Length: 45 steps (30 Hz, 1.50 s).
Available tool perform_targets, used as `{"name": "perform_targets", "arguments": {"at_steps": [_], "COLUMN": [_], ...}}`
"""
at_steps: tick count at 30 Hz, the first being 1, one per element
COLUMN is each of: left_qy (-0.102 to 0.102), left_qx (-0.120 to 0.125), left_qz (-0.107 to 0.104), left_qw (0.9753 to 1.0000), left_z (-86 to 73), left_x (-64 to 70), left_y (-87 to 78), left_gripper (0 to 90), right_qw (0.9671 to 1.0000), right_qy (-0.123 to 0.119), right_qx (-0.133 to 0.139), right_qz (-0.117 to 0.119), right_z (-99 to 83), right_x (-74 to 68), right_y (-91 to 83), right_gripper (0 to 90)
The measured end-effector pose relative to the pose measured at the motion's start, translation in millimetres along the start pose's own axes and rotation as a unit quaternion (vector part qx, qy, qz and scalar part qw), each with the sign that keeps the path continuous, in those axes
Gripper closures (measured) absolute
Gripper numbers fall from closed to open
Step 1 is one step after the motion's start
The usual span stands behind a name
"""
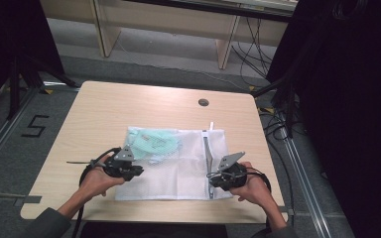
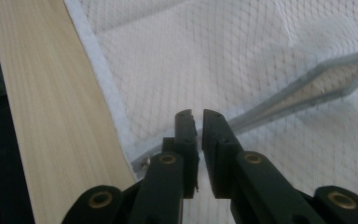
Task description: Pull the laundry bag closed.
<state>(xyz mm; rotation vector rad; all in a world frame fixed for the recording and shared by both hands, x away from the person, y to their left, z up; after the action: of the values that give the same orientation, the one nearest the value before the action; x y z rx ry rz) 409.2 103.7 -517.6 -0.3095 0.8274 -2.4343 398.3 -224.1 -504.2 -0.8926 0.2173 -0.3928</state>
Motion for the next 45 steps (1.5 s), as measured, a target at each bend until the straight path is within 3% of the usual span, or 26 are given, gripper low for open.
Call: {"name": "perform_targets", "arguments": {"at_steps": [3,4,6,8,15,16,18,22,28,29,32,33,37,39,41,45], "left_qy": [0.007,-0.014,-0.012,-0.022,-0.019,-0.009,-0.009,-0.018,-0.002,-0.001,-0.012,-0.010,-0.006,-0.001,-0.001,0.000], "left_qx": [0.017,0.027,0.020,0.019,0.005,0.004,0.004,0.003,-0.001,-0.001,-0.003,-0.002,-0.002,-0.002,-0.004,-0.002], "left_qz": [-0.025,-0.025,-0.026,-0.030,-0.023,-0.025,-0.023,-0.022,-0.024,-0.023,-0.022,-0.024,-0.028,-0.031,-0.030,-0.029], "left_qw": [0.9995,0.9992,0.9994,0.9991,0.9995,0.9996,0.9997,0.9996,0.9997,0.9997,0.9997,0.9997,0.9996,0.9995,0.9995,0.9996], "left_z": [3.8,4.5,3.1,1.8,-0.3,0.0,-0.4,-1.2,-1.6,-1.7,-2.2,-2.3,-1.6,-1.3,-1.8,-1.5], "left_x": [7.3,10.7,9.0,9.2,7.7,7.0,7.3,7.4,6.2,6.4,8.2,8.2,8.4,7.9,8.7,8.6], "left_y": [4.1,6.6,8.6,10.5,11.8,11.6,11.7,12.7,13.3,13.3,13.7,14.3,14.3,14.8,14.6,14.6], "left_gripper": [75.1,72.0,62.6,59.2,53.2,53.0,52.0,51.4,50.3,50.2,50.1,50.0,49.7,49.8,50.0,49.9], "right_qw": [1.0000,0.9999,0.9994,0.9995,0.9987,0.9984,0.9975,0.9967,0.9961,0.9956,0.9960,0.9957,0.9961,0.9957,0.9949,0.9951], "right_qy": [-0.001,-0.011,-0.025,-0.015,-0.018,-0.020,-0.010,-0.027,-0.035,-0.048,-0.037,-0.049,-0.035,-0.036,-0.056,-0.057], "right_qx": [0.002,0.003,-0.003,-0.016,-0.025,-0.029,-0.037,-0.039,-0.041,-0.037,-0.041,-0.036,-0.039,-0.043,-0.040,-0.038], "right_qz": [0.005,0.004,0.022,0.024,0.041,0.044,0.058,0.066,0.070,0.072,0.071,0.070,0.071,0.073,0.074,0.071], "right_z": [-4.6,-5.9,-9.6,-12.1,-12.3,-12.3,-11.7,-11.0,-10.6,-10.0,-10.9,-10.4,-9.8,-8.3,-5.3,-3.6], "right_x": [0.9,2.0,1.0,0.1,-2.0,-3.1,-8.8,-11.0,-12.7,-11.2,-12.6,-10.9,-13.0,-14.0,-13.6,-14.1], "right_y": [-2.6,-2.7,1.6,3.9,11.6,13.1,12.8,12.0,9.7,9.1,7.2,7.3,7.8,10.3,11.8,9.6], "right_gripper": [76.0,73.9,67.0,63.6,59.6,60.6,65.3,70.8,78.5,81.6,82.6,82.9,82.7,83.3,85.7,86.4]}}
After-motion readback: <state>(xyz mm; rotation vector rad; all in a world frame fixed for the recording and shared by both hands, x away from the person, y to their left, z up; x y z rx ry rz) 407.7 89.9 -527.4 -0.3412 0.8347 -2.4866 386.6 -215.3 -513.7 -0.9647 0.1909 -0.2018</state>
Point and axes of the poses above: each handheld gripper's, and its own axes: y roughly forward along the jaws, z roughly out of its top, x roughly to its right, the point moved 5 cm from there along y, roughly forward along the jaws, and after that the axes turned 6 degrees about x, right-handed, at the moved point
